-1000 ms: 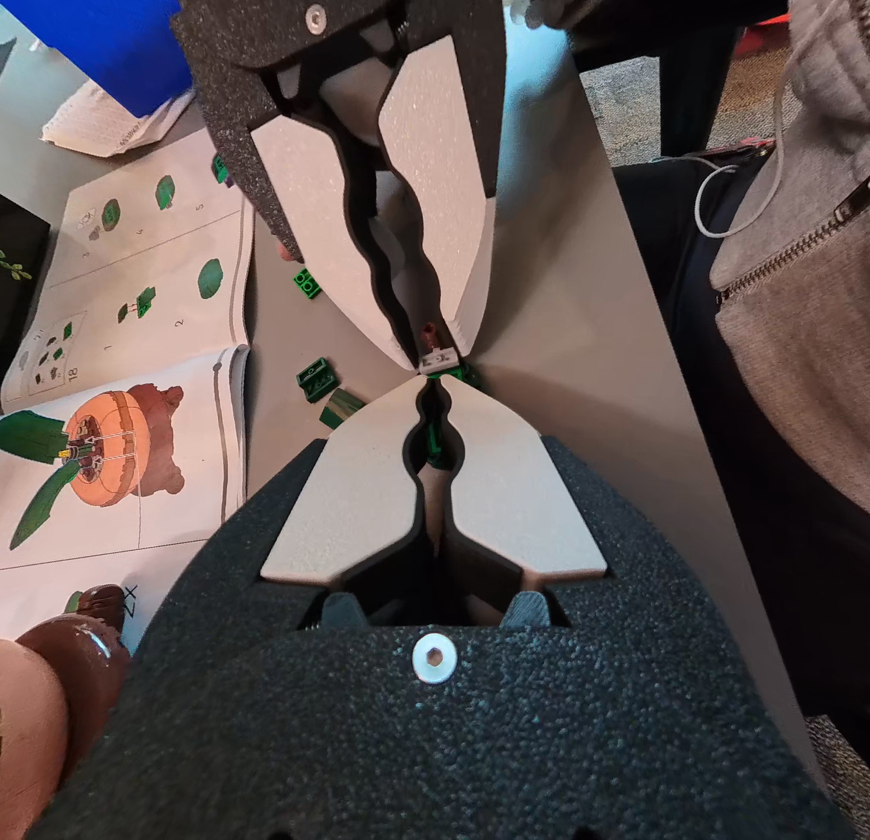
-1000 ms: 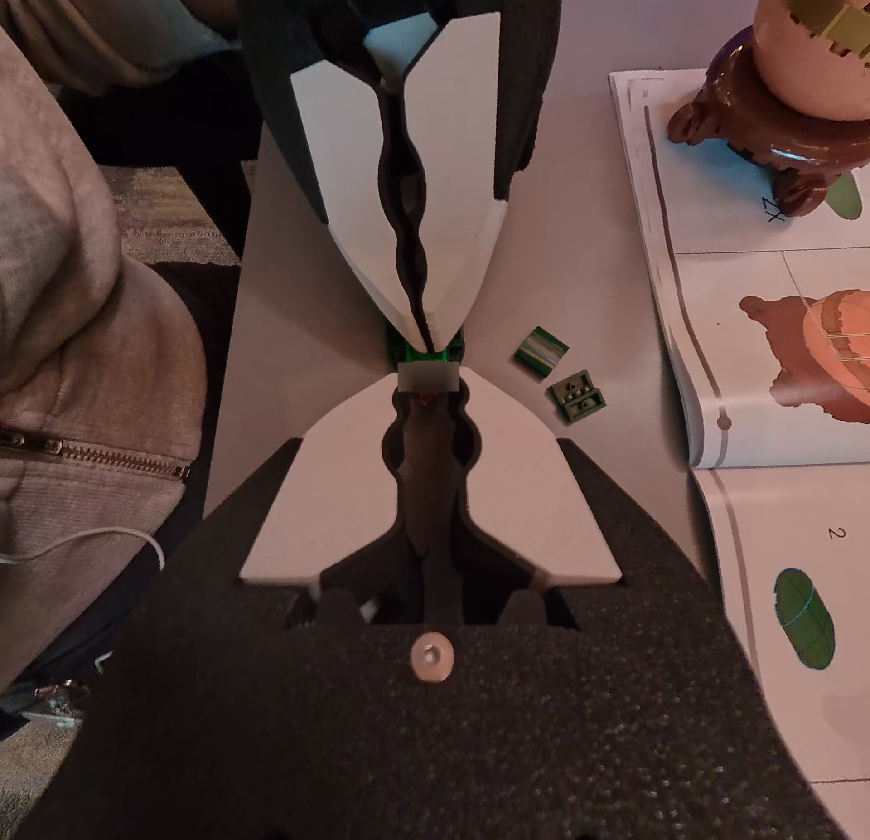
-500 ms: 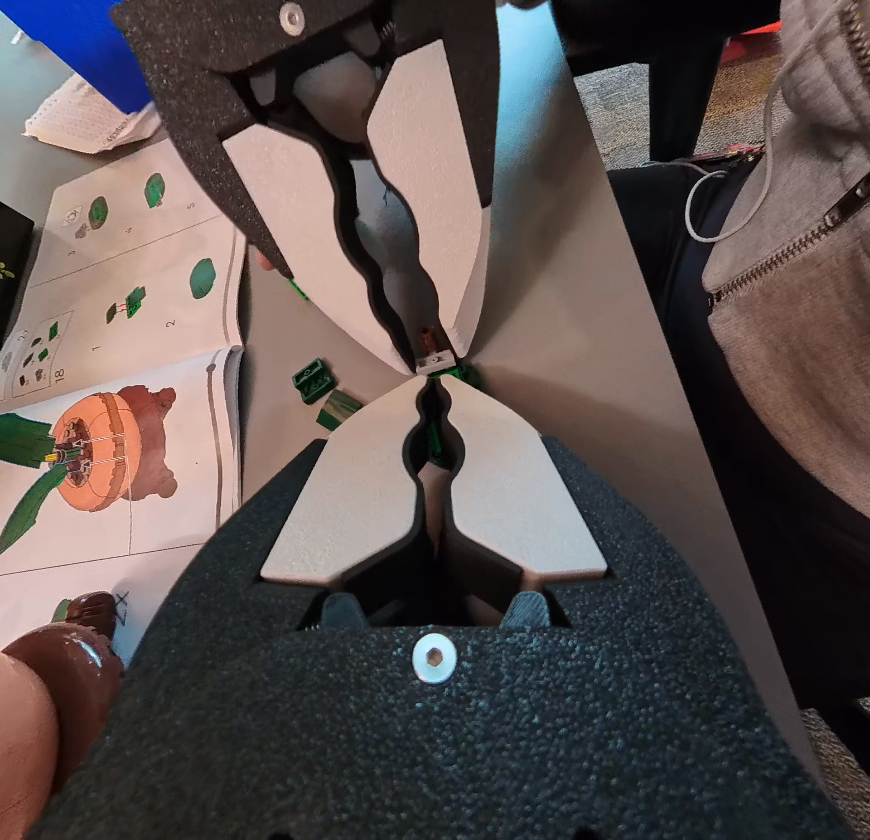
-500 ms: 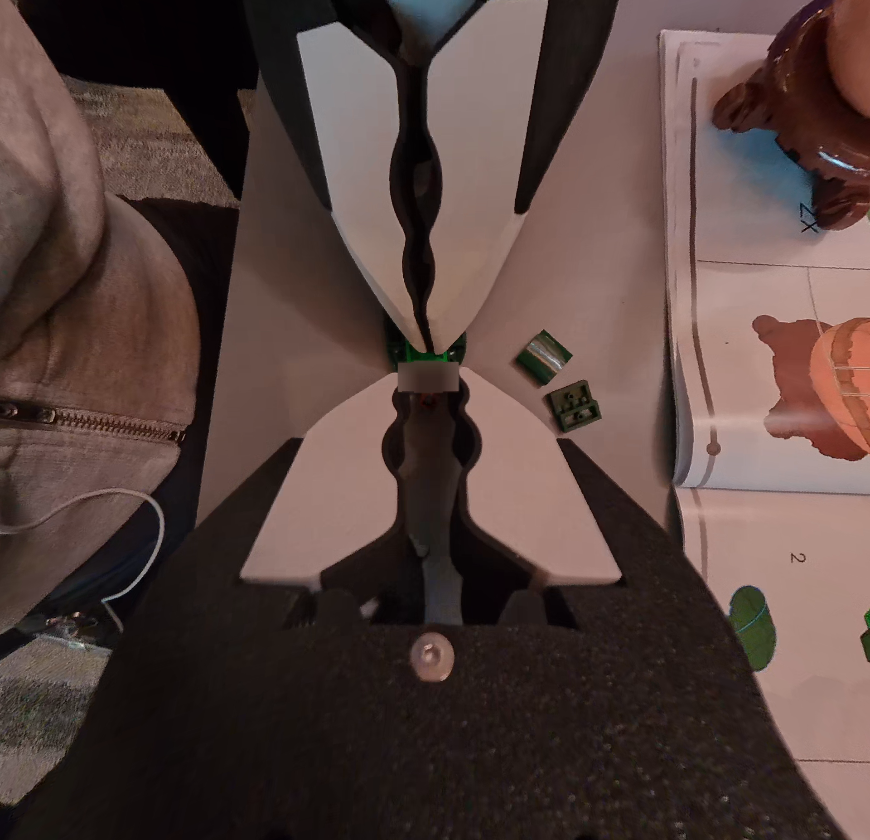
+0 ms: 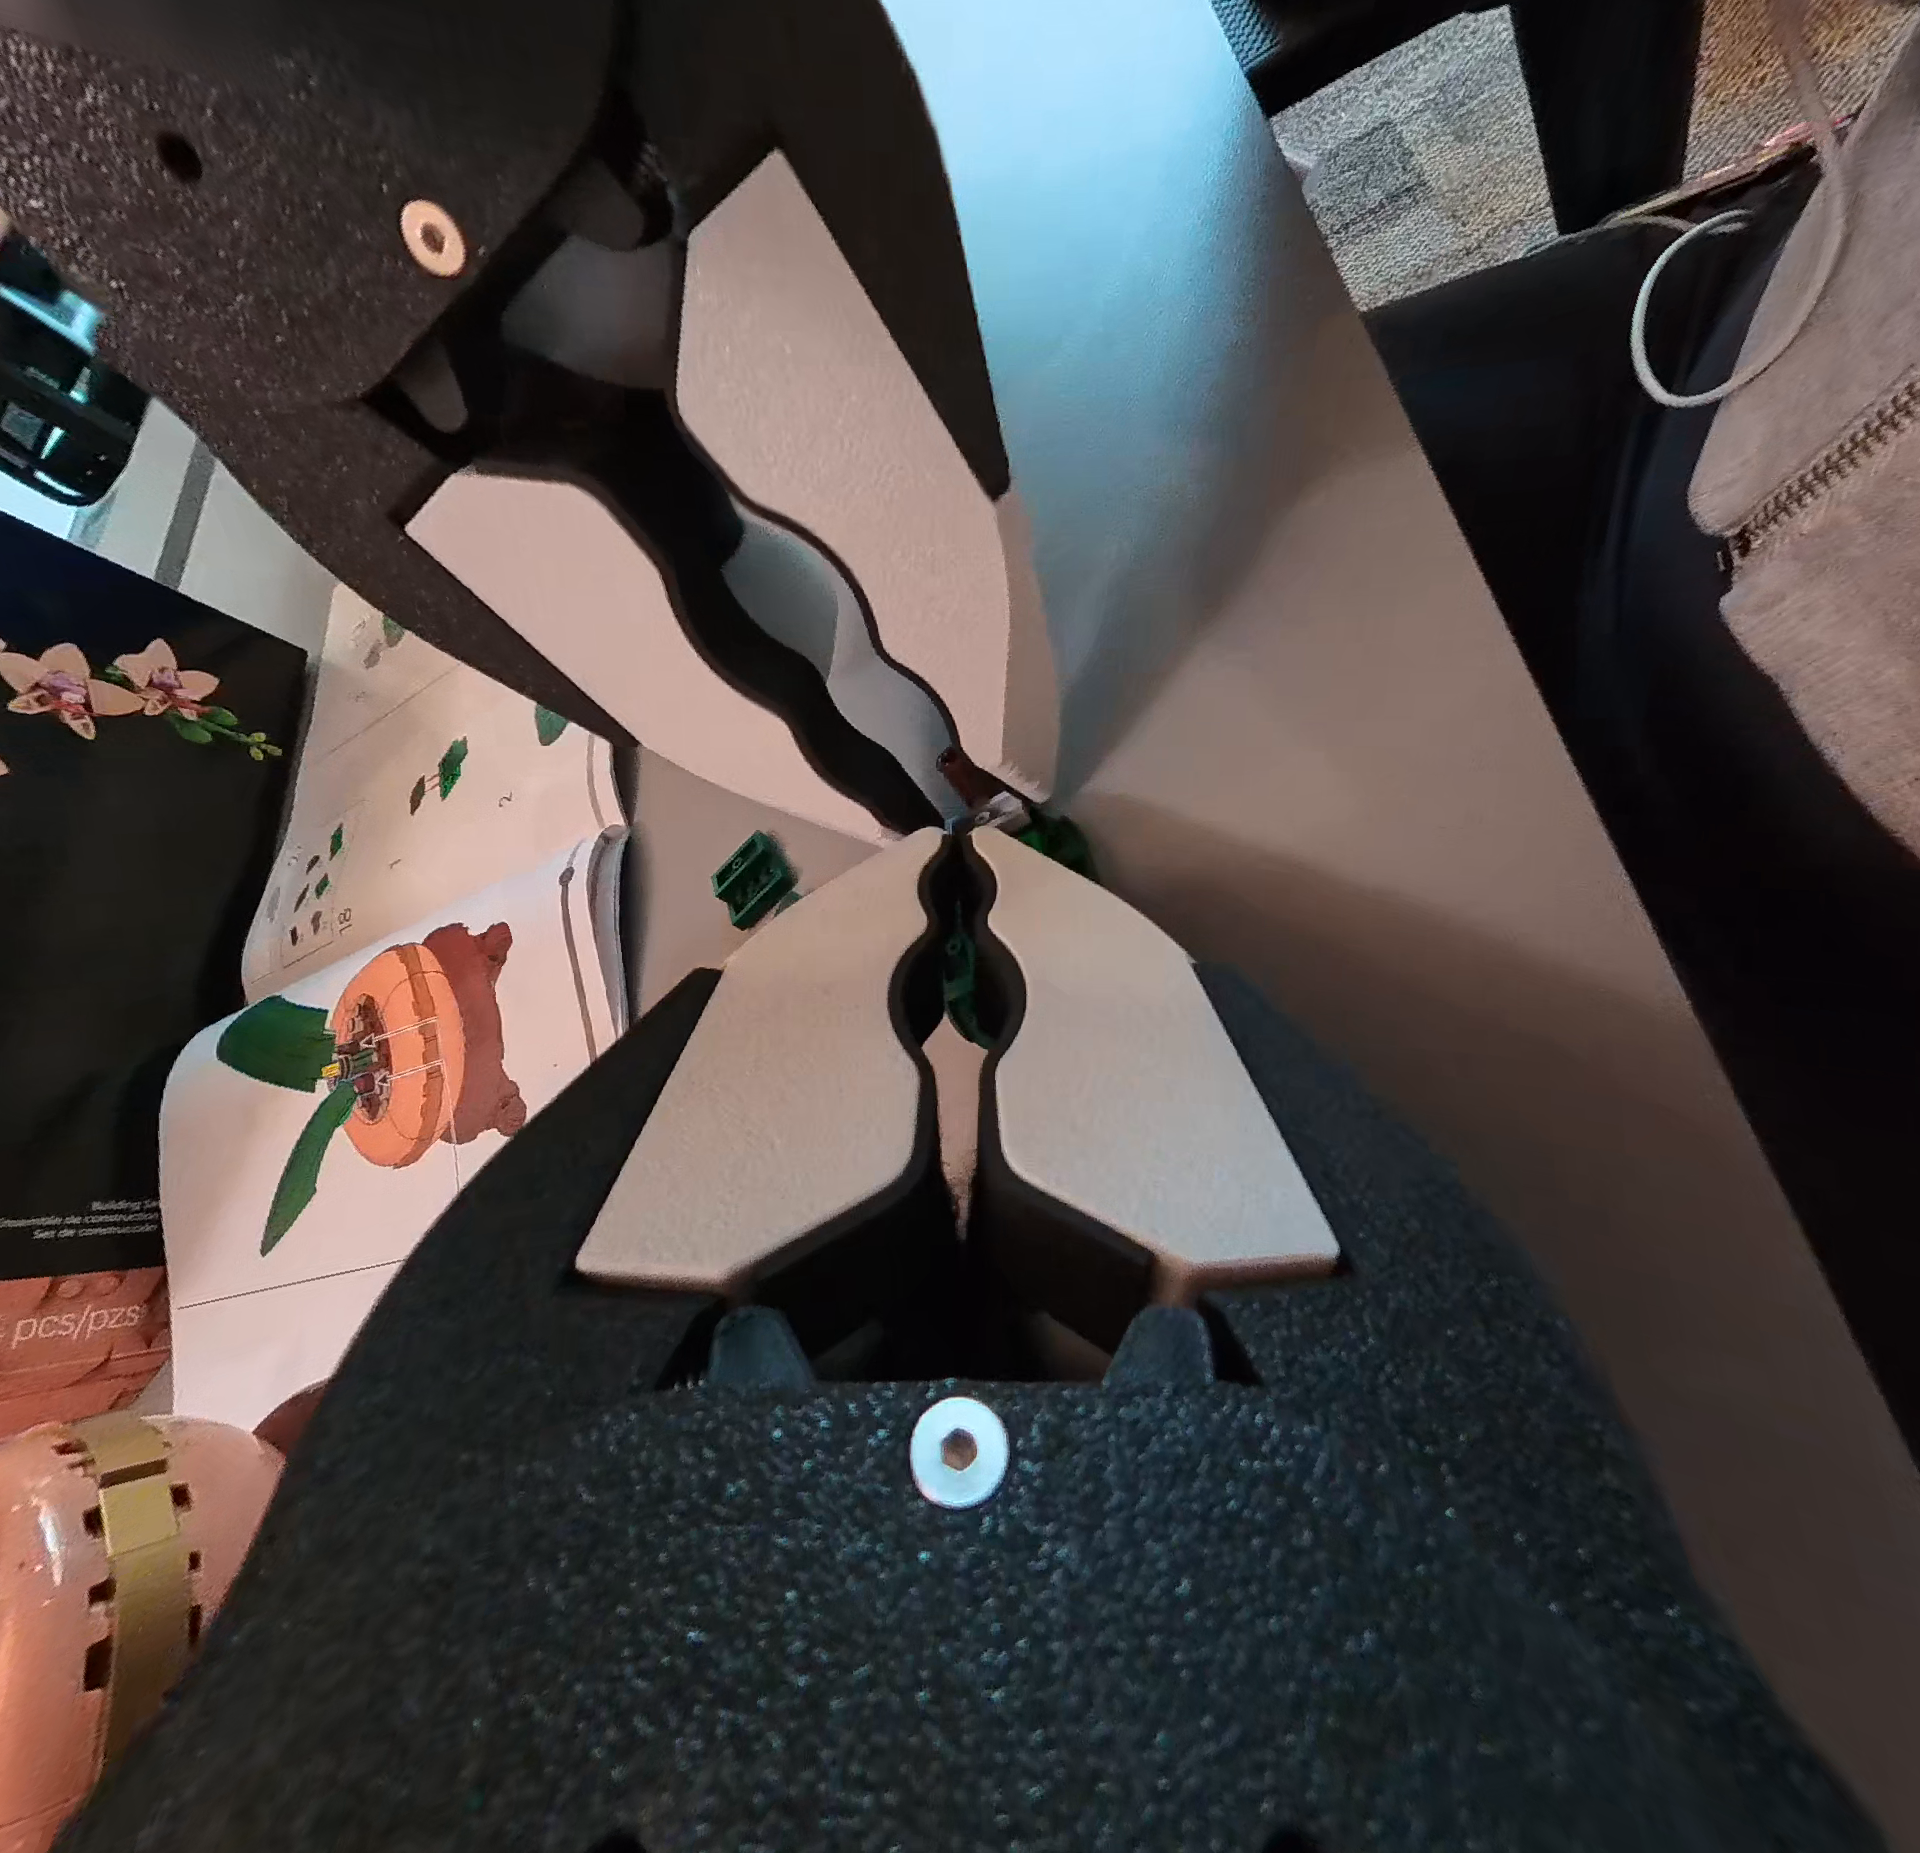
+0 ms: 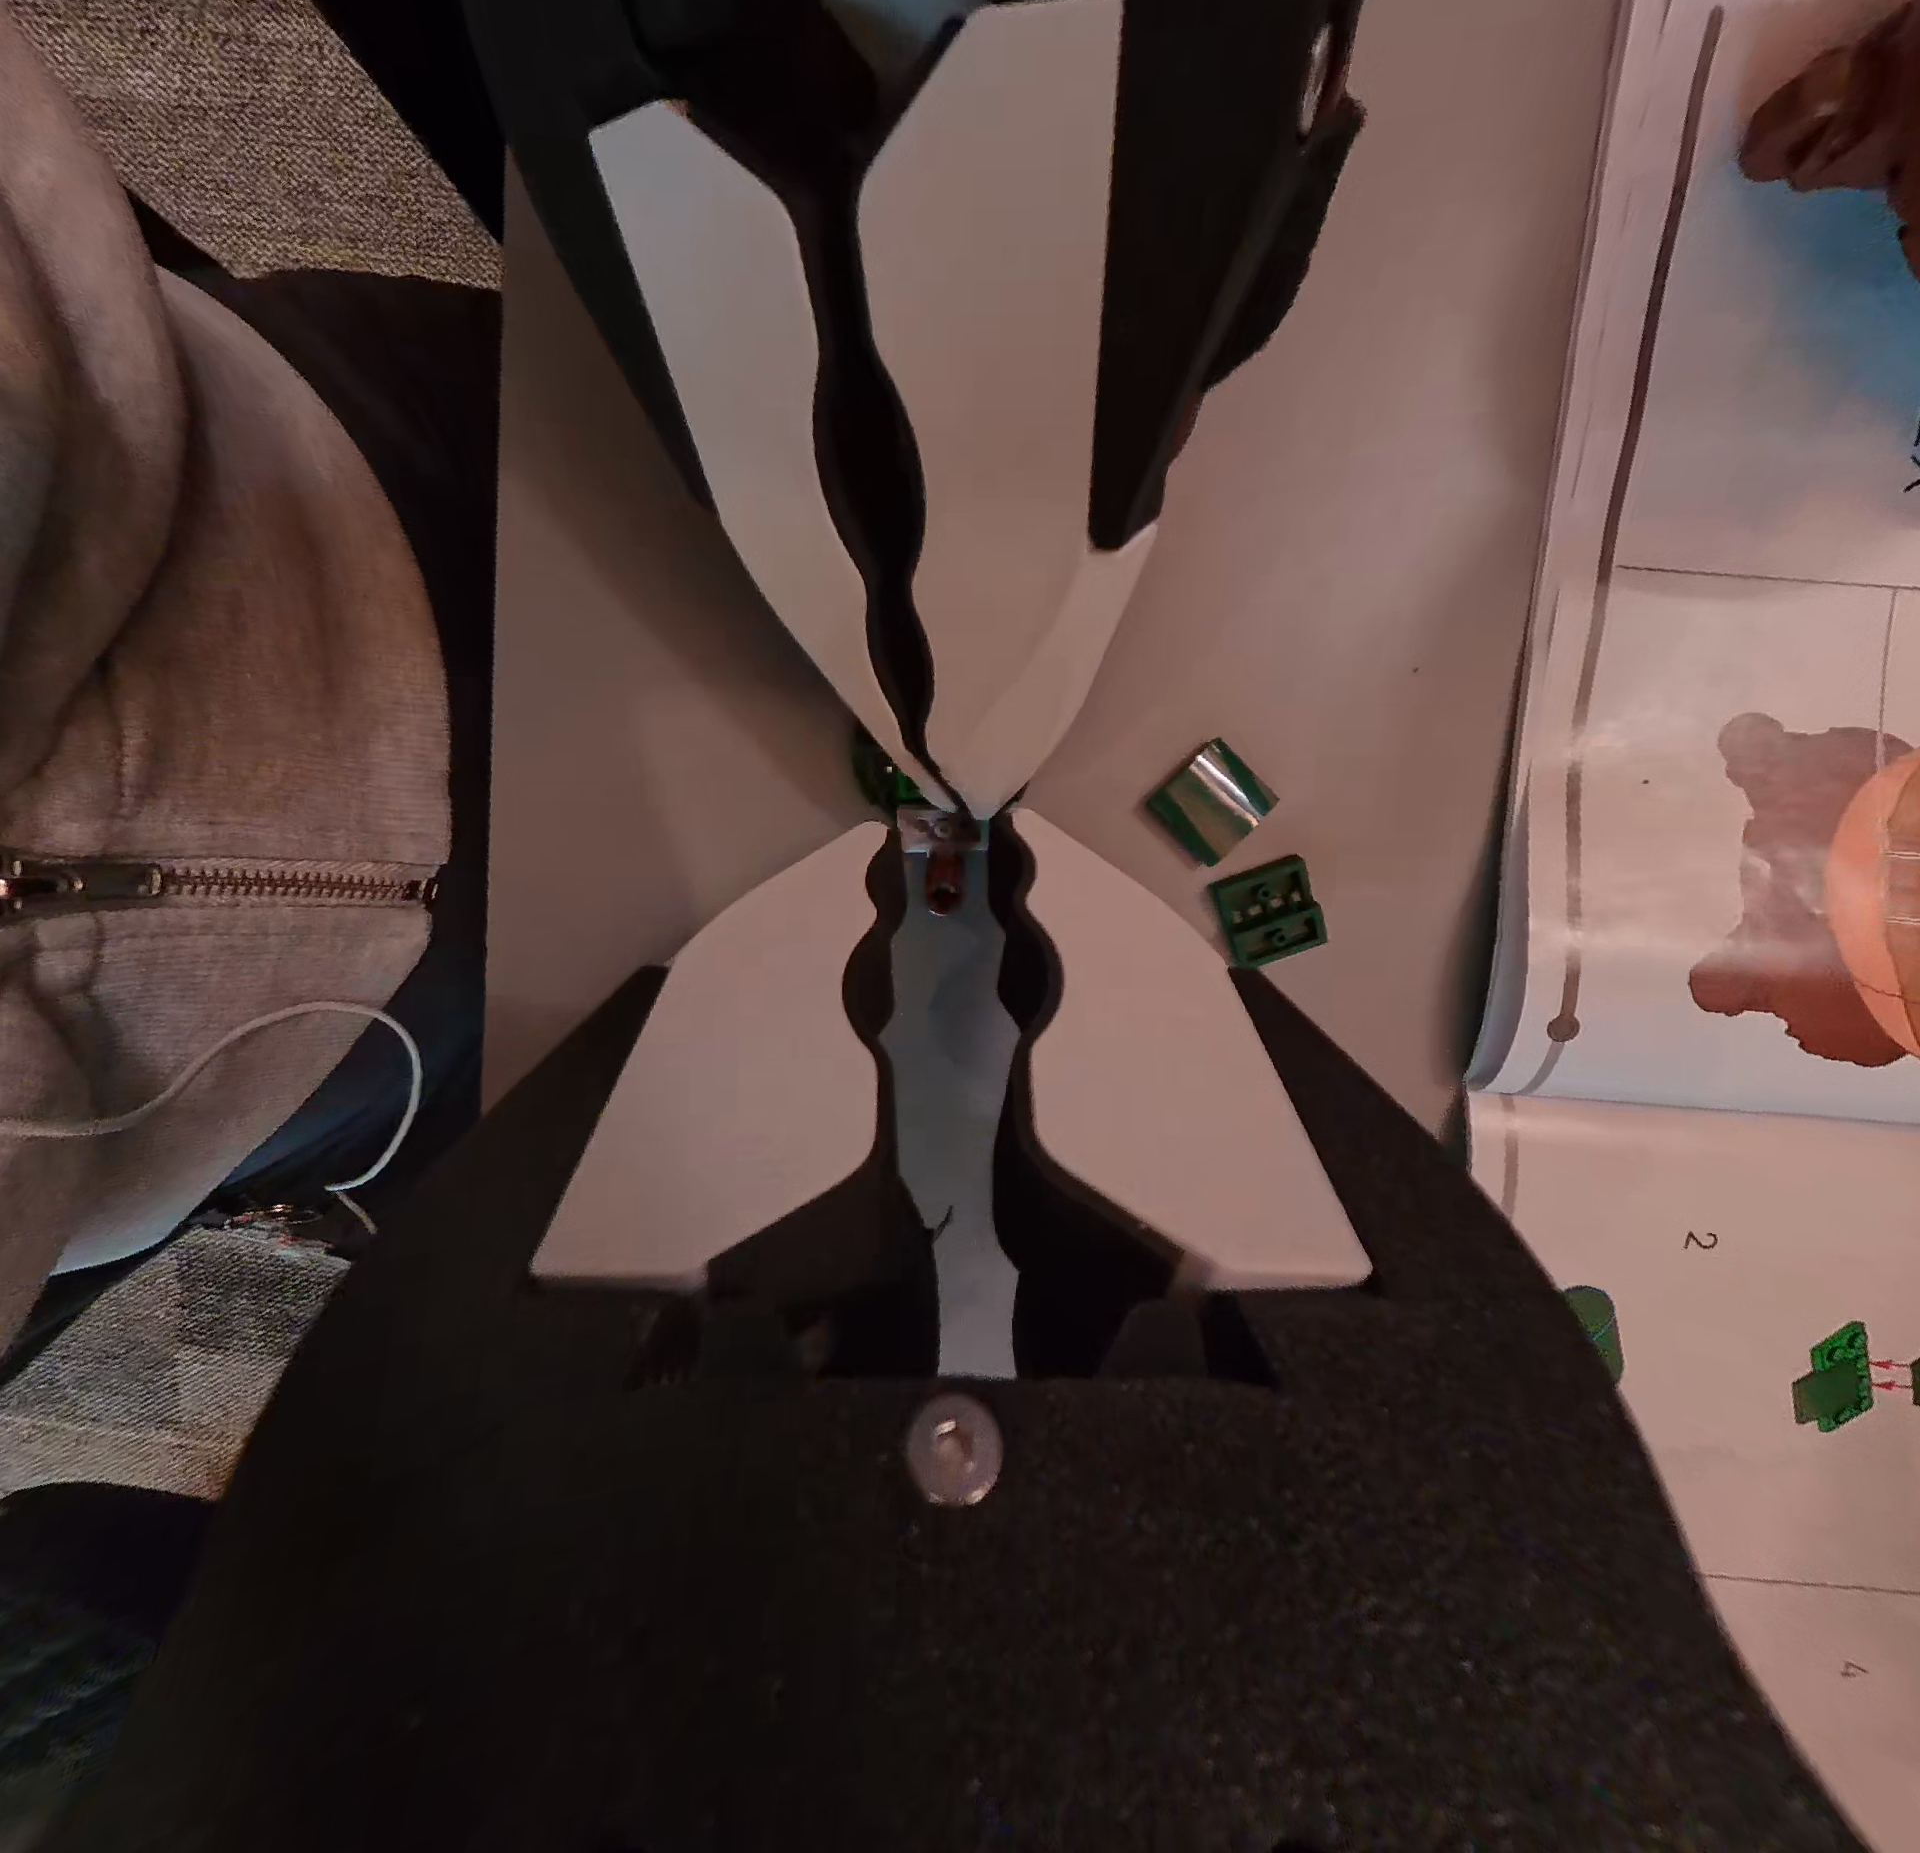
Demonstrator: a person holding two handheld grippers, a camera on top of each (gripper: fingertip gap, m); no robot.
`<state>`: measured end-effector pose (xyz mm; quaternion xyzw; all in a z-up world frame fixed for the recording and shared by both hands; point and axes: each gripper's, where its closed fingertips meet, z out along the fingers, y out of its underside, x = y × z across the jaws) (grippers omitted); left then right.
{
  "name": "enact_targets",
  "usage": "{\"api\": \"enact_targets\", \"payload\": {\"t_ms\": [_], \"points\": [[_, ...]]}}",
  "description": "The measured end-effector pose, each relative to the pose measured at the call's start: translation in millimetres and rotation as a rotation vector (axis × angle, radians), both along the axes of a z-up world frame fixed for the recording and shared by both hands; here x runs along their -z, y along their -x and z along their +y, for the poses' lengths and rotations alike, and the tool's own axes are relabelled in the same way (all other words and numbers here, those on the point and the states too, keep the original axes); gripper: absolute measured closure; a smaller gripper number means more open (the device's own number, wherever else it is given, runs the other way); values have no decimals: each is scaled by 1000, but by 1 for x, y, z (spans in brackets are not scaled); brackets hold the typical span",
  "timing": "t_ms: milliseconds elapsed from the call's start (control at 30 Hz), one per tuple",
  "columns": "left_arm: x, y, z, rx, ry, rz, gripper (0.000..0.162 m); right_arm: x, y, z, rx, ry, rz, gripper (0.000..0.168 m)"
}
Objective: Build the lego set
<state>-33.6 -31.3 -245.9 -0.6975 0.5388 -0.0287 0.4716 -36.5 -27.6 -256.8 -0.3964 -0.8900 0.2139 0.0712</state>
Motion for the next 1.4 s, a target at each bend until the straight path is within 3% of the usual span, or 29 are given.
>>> {"api": "enact_targets", "payload": {"t_ms": [300,767,1200,1400], "points": [[0,0,0,12,138,-71,162,0,0,0,-2,-32,-19,153],[-18,5,2,-1,168,-241,162,0,1,-2,-6,-38,-4,153],[0,-2,-5,40,169,-95,162,1,1,-1,2,-53,-25,153],[2,0,-7,26,89,-42,162,0,2,-3,2,-42,-14,153]]}}
